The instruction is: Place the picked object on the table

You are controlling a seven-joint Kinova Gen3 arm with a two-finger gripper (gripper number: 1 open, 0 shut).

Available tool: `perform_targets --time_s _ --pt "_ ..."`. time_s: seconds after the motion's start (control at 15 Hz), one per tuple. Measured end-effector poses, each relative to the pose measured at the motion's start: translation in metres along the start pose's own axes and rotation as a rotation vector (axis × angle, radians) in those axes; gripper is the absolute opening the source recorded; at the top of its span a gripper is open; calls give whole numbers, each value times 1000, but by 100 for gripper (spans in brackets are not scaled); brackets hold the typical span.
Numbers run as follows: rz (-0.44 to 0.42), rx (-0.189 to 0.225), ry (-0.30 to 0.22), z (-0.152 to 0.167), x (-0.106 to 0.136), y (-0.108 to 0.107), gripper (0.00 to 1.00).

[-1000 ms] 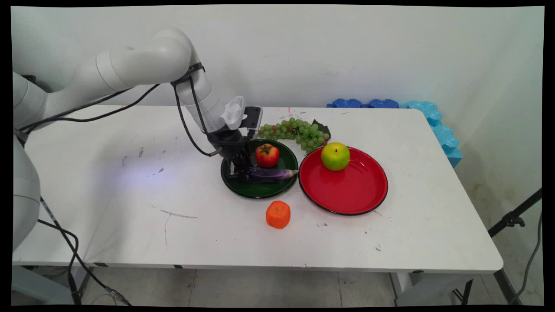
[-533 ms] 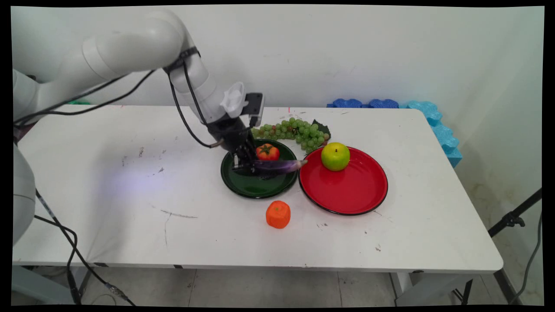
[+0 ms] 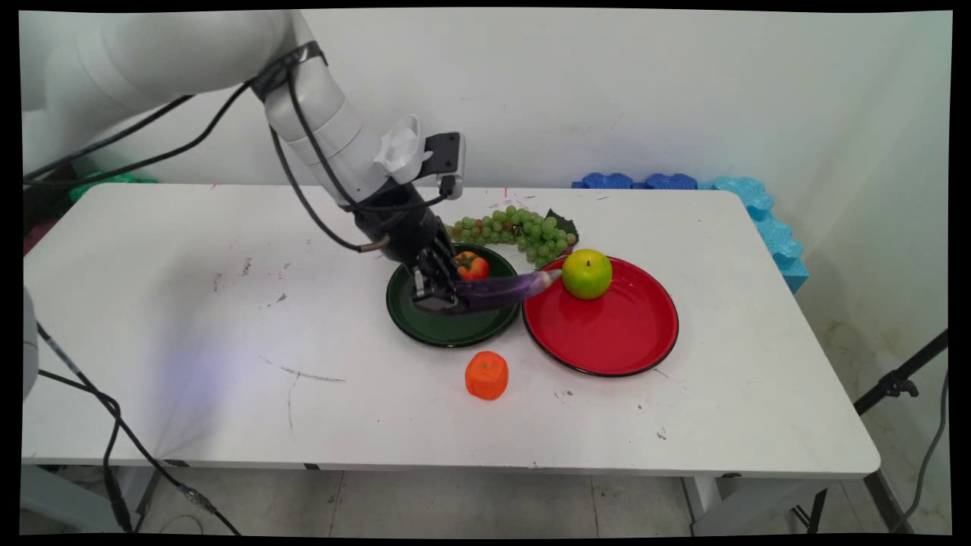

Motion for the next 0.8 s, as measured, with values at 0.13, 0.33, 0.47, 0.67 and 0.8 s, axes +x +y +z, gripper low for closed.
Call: perform_targets --time_s 0.13,0.33,0.47,0.67,0.8 --pt "-15 -11 4 -3 0 14 0" --pt "-40 -31 8 -4 -2 38 0" --pt "-53 -42 6 -2 -7 54 0" --pt "-65 -53 2 8 -18 77 0" --pt "-71 -54 2 15 -23 86 0"
